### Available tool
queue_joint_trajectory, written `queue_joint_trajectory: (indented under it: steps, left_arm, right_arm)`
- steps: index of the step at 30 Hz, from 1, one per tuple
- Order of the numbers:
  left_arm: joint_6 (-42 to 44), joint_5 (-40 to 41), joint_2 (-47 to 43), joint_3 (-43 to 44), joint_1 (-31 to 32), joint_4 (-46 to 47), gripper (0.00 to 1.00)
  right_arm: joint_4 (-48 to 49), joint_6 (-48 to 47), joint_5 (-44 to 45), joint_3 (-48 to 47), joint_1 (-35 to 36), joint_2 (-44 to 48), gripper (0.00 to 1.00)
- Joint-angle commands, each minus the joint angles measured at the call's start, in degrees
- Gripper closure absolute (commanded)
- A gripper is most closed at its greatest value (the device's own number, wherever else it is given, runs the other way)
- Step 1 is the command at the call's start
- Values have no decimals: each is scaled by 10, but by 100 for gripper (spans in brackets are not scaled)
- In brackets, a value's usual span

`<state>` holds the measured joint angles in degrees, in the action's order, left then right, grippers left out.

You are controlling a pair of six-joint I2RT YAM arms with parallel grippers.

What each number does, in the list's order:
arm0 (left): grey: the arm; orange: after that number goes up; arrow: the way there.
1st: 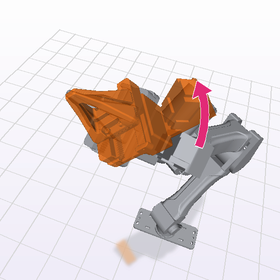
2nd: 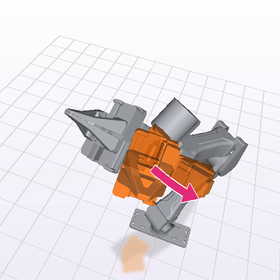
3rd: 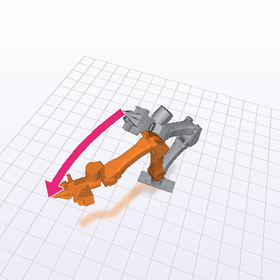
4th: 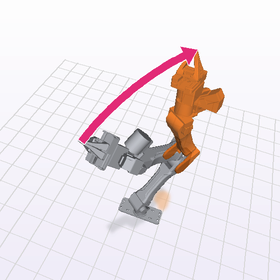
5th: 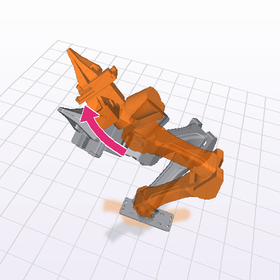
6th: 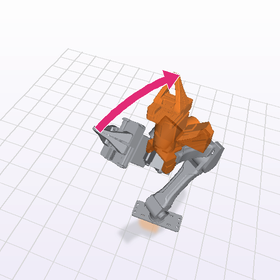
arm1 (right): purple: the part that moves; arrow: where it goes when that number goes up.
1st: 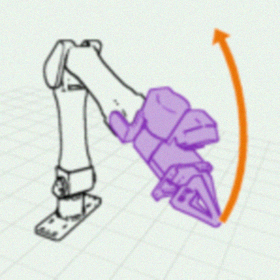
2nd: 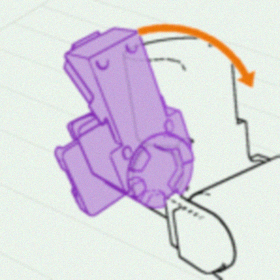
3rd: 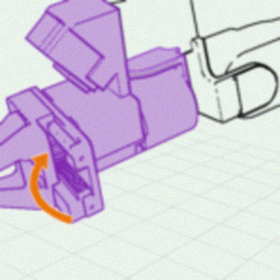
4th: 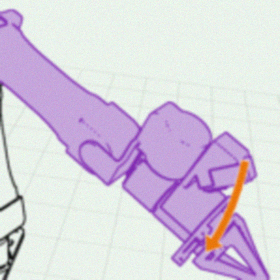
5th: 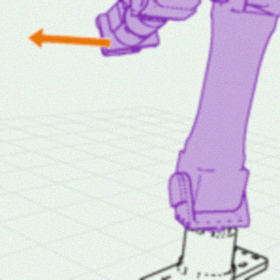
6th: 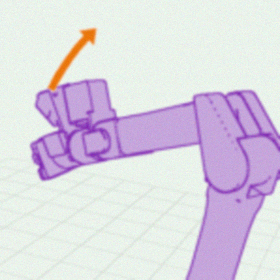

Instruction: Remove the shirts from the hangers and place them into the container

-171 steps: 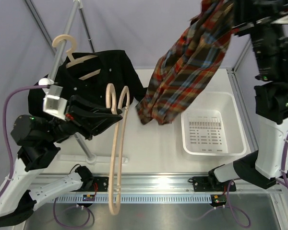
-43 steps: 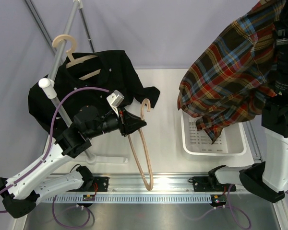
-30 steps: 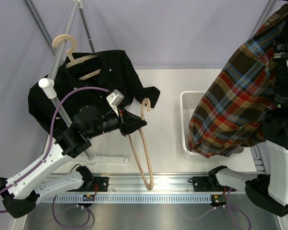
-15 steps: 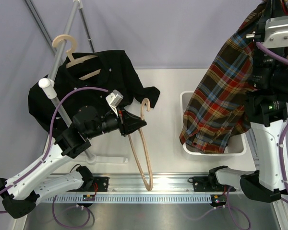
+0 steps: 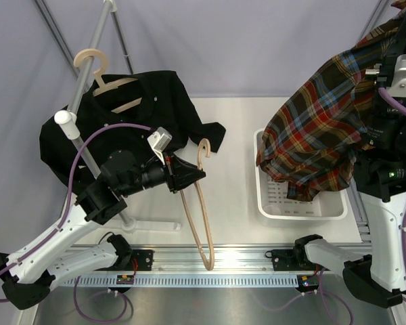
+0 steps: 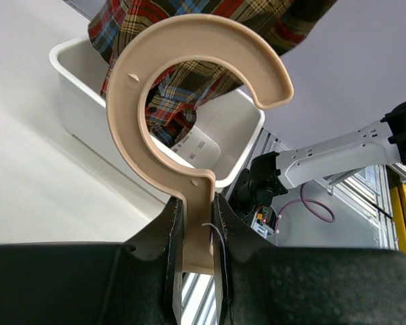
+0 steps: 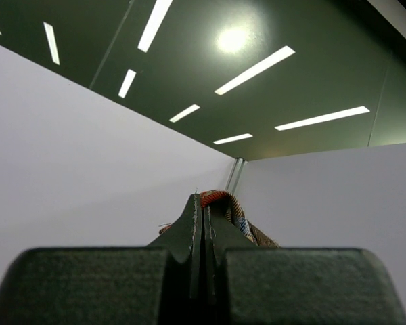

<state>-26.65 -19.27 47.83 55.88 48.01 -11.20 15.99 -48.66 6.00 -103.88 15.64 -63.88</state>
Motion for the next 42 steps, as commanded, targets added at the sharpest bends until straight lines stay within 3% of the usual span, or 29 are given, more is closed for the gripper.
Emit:
queue_joint_trajectory:
  steps: [1,12,20,27,31,36,42]
  left_arm:
    - [-6,-11,-10,5,2,18,100]
    - [-15,-14,-15,9,2,21,100]
    - [-14,-13,-8,32,2,8,100]
    - [-9,-14,8,39,3,9,100]
    - [-5,-16,25,40,2,14,100]
    - [-26,-22,32,24,3,60,100]
    - [-46,-17,53,14,3,102,100]
  right_arm:
    - [51,-46,24,34,-5,15,100]
    - [5,1,37,57,-10,28,100]
    - [-45,203,107,129,-9,70,100]
    - [-237,434,188,206,-10,125,100]
    - [-440,546,169,219,-10,111,100]
    - [-642,646,98,253,-10,62,100]
    - [-763,736,-20,320,-9,55,100]
